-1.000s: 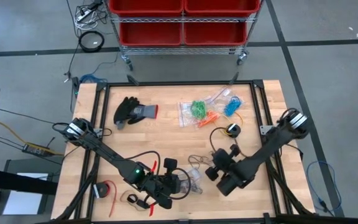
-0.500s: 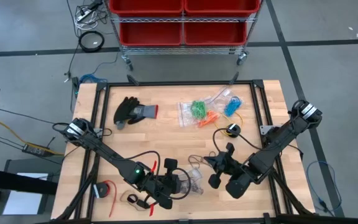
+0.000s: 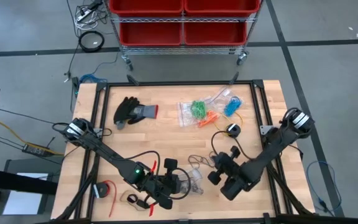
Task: Sort rubber bands
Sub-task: Put the black rubber band into the transparent zip bag
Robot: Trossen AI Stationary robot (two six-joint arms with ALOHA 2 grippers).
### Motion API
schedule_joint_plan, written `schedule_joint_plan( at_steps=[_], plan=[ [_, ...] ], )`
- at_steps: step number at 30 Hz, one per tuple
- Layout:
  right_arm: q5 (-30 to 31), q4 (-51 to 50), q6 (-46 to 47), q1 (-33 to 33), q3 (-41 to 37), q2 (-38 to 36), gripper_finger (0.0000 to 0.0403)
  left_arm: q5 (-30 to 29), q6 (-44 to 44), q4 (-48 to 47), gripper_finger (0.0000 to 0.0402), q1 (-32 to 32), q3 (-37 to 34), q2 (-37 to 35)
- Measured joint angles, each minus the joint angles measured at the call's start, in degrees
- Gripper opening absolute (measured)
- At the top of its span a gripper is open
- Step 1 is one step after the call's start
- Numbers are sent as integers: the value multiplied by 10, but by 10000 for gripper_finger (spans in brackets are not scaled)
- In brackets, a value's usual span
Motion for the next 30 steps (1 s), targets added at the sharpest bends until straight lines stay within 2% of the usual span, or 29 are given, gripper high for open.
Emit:
schedule_joint_plan(
  at_steps=[5,11,14,17,20,23,27,30],
  plan=[
    [39,-20,92,33,-11,24,11,0,0,0,2,0,0,0],
    [78,20,238,72,-87,26,6,0,0,4,2,0,0,0],
    [92,44,257,81,-101,26,5,0,0,4,2,0,0,0],
    [55,57,227,63,-102,28,13,0,0,8,2,0,0,0],
    [12,100,169,37,-102,28,39,0,3,13,2,0,0,0],
    [3,138,117,15,-102,28,83,0,3,21,2,0,0,0],
    [2,129,130,-3,-102,28,149,0,2,21,2,0,0,0],
    [-14,124,153,-10,-103,28,181,0,1,21,2,0,0,0]
  ],
)
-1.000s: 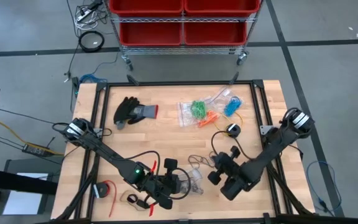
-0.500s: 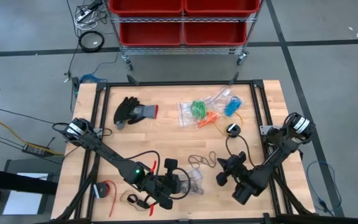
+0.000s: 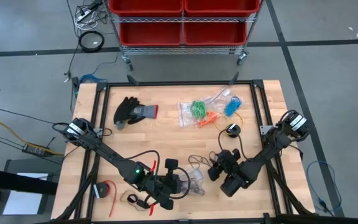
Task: Sort rubber bands
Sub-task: Put the black rubber band into the transparent zip bag
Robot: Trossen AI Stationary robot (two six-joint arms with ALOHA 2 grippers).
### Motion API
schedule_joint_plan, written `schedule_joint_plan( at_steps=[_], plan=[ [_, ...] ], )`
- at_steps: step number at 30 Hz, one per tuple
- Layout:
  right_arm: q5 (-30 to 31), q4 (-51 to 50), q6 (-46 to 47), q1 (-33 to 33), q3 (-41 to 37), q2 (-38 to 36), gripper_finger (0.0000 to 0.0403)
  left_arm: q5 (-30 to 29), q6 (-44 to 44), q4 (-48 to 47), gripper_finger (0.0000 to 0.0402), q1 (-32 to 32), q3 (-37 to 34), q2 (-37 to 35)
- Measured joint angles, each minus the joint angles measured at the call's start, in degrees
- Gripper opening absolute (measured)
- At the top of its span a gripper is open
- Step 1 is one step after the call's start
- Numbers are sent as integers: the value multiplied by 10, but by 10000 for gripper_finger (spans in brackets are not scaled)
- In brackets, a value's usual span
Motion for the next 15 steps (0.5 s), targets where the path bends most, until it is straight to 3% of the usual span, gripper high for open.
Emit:
schedule_joint_plan(
  at_steps=[7,15],
  plan=[
    [-36,45,2,-7,-31,0,198,0,0,-1,2,0,0,0],
    [-42,161,-85,-12,-71,22,196,0,0,0,2,0,0,0]
  ],
)
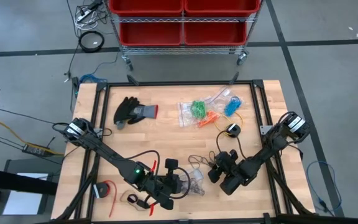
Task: Sort rubber bands
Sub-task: Put the black rubber band into the transparent zip bag
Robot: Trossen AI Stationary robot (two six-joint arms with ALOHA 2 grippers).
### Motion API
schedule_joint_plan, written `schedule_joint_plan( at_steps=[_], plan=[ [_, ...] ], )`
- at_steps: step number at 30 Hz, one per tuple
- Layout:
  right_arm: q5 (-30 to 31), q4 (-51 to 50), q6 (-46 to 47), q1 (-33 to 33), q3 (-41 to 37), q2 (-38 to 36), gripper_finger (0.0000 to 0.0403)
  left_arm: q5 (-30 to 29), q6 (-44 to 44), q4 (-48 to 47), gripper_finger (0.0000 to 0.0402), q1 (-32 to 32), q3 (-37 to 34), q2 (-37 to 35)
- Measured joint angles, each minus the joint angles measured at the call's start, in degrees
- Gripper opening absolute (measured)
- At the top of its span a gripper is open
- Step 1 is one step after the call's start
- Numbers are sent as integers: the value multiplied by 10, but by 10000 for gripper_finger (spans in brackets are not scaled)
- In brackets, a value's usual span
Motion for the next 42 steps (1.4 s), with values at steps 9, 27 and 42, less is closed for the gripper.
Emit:
schedule_joint_plan(
  at_steps=[9,27,42],
  plan=[
    [25,-23,12,-2,16,56,115,0,0,3,2,0,0,0],
    [53,-71,31,12,14,-32,1,0,0,21,2,0,0,0],
    [195,-69,-255,12,128,-143,0,0,0,133,2,0,0,0]
  ],
)
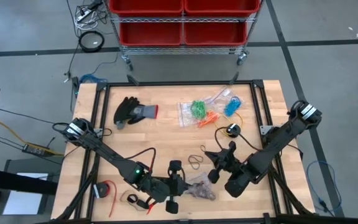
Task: Sort rubber bands
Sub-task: Put the black rubber band into the transparent zip bag
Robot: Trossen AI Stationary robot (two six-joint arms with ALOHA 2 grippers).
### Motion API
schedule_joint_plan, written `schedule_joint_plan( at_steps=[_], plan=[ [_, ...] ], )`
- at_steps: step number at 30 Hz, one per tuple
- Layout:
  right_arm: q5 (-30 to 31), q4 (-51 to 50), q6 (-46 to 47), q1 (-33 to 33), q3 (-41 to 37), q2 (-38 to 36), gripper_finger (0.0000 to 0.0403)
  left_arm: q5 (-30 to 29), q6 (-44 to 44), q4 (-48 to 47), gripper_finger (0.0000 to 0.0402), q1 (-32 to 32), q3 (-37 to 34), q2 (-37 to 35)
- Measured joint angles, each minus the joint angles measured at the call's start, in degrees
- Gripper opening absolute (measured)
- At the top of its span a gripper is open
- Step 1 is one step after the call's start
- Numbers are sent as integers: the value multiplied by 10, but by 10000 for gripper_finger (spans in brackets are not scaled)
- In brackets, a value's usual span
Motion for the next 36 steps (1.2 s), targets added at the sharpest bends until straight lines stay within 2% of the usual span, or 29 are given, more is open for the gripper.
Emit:
schedule_joint_plan(
  at_steps=[13,21,26,30,36],
  plan=[
    [38,29,-299,-14,159,-2,0,0,0,65,2,0,0,0],
    [43,72,-390,-14,193,-2,0,0,0,64,2,0,0,0],
    [44,158,-477,-14,194,-2,0,0,0,64,2,0,0,0],
    [21,244,-561,-14,194,-2,0,0,-7,67,2,0,0,0],
    [-25,337,-646,-14,195,-2,0,0,-82,73,2,-1,0,0]
  ],
)
